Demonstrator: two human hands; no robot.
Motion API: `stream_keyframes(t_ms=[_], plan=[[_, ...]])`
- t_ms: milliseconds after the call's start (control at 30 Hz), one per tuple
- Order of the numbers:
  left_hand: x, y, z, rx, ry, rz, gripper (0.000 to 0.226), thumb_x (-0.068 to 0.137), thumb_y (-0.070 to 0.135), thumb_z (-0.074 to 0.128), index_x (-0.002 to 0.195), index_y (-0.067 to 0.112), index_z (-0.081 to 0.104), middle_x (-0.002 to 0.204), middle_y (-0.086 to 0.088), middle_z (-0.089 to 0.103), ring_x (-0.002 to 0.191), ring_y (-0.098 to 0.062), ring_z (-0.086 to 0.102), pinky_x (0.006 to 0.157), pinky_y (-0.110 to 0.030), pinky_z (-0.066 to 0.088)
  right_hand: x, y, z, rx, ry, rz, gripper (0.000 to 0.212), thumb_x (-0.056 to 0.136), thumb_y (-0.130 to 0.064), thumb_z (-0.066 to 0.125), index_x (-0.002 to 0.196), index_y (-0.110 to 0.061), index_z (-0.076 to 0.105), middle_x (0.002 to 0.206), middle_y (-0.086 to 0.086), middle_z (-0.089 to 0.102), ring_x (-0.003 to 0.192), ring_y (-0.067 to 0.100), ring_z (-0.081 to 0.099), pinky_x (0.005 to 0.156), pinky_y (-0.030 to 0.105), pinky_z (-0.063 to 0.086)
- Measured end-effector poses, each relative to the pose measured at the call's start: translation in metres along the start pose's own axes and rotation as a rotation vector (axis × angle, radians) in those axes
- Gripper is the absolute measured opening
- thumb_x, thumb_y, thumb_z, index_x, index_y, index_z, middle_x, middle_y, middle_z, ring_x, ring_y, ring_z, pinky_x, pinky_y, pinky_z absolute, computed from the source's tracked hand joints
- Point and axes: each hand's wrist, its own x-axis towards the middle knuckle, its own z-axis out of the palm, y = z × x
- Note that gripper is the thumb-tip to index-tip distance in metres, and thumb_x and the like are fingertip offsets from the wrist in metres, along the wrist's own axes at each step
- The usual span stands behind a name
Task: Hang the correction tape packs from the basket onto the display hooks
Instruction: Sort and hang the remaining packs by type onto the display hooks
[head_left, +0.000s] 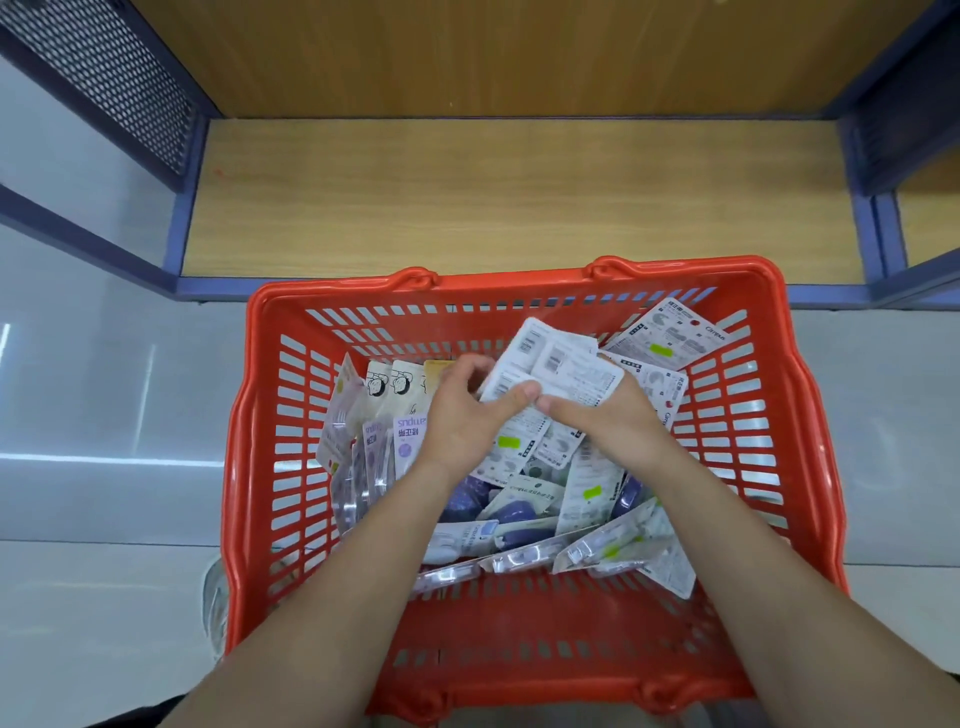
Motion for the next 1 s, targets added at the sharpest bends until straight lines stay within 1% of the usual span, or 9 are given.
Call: stream_keyframes(t_ms=[100,233,333,433,567,700,800,867,1000], plan=[[-0.006,0.019,-0.006,-0.098,-0.084,-0.043,0.034,0.088,0.037,0.078,0.111,0.025,0.056,0.116,0.0,0.071,0.099,-0.01,0.072,0.081,-0.023,0.058,-0.011,-0.013,0.006,0.105,0.027,-0.022,0.032,0.089,-0.015,0.079,0.117,-0.03,0.071,0.113,-0.013,0.077,0.105,0.006,0.072,0.09,0.029,0.057],[-0.023,0.033,-0.008,-0.105,-0.124,-0.008,0.046,0.094,0.045,0.069,0.135,0.03,0.054,0.131,0.011,0.066,0.117,-0.004,0.065,0.097,-0.025,0.051,-0.024,-0.023,0.021,0.11,0.182,-0.036,0.024,0.099,-0.029,0.066,0.123,-0.033,0.065,0.111,-0.022,0.072,0.099,-0.011,0.067,0.084,0.014,0.05],[-0.042,0.045,-0.002,-0.191,-0.105,-0.02,0.044,0.096,0.049,0.067,0.136,0.031,0.061,0.128,0.012,0.071,0.119,-0.008,0.067,0.107,-0.04,0.05,-0.039,-0.028,0.033,0.126,0.434,-0.115,0.037,0.097,-0.027,0.07,0.13,-0.021,0.055,0.111,-0.02,0.067,0.096,-0.014,0.063,0.083,0.013,0.047],[-0.063,0.056,0.0,-0.294,-0.062,-0.048,0.041,0.091,0.05,0.07,0.129,0.033,0.066,0.124,0.01,0.073,0.117,-0.015,0.069,0.108,-0.049,0.05,-0.059,-0.035,0.041,0.098,0.566,-0.227,0.031,0.098,-0.02,0.069,0.123,-0.02,0.052,0.104,-0.021,0.064,0.091,-0.017,0.061,0.078,0.005,0.045],[-0.09,0.07,-0.008,-0.308,-0.035,-0.025,0.033,0.095,0.04,0.07,0.127,0.031,0.065,0.121,0.011,0.074,0.114,-0.011,0.07,0.1,-0.037,0.054,-0.08,-0.048,0.044,0.127,0.416,-0.211,0.032,0.102,-0.016,0.06,0.132,-0.025,0.053,0.115,-0.015,0.068,0.104,-0.006,0.065,0.083,0.01,0.05],[-0.114,0.09,-0.026,-0.292,-0.032,-0.039,0.061,0.077,0.066,0.077,0.126,0.031,0.068,0.123,0.004,0.074,0.117,-0.023,0.069,0.106,-0.053,0.05,-0.098,-0.064,0.035,0.238,0.222,-0.116,0.04,0.1,-0.016,0.065,0.135,-0.031,0.053,0.124,-0.012,0.069,0.114,0.007,0.067,0.099,0.035,0.054],[-0.129,0.108,-0.041,-0.241,-0.035,-0.045,0.065,0.073,0.067,0.077,0.123,0.025,0.071,0.116,0.0,0.077,0.109,-0.026,0.073,0.103,-0.055,0.053,-0.112,-0.081,0.028,0.222,0.212,-0.109,0.044,0.098,-0.019,0.069,0.136,-0.033,0.052,0.126,-0.01,0.069,0.113,0.013,0.069,0.101,0.045,0.055],[-0.139,0.12,-0.053,-0.205,0.001,-0.043,0.061,0.076,0.066,0.075,0.118,0.022,0.074,0.11,-0.002,0.079,0.102,-0.027,0.076,0.099,-0.054,0.055,-0.123,-0.095,0.021,0.227,0.244,-0.129,0.038,0.099,-0.02,0.067,0.132,-0.034,0.053,0.124,-0.007,0.07,0.111,0.016,0.07,0.099,0.048,0.056],[-0.158,0.138,-0.073,-0.234,0.117,-0.032,0.034,0.096,0.046,0.067,0.107,0.015,0.076,0.093,-0.005,0.08,0.085,-0.026,0.078,0.084,-0.045,0.062,-0.15,-0.121,0.004,0.253,0.247,-0.162,0.029,0.102,-0.022,0.063,0.129,-0.032,0.06,0.119,-0.007,0.074,0.11,0.019,0.072,0.094,0.046,0.058]])
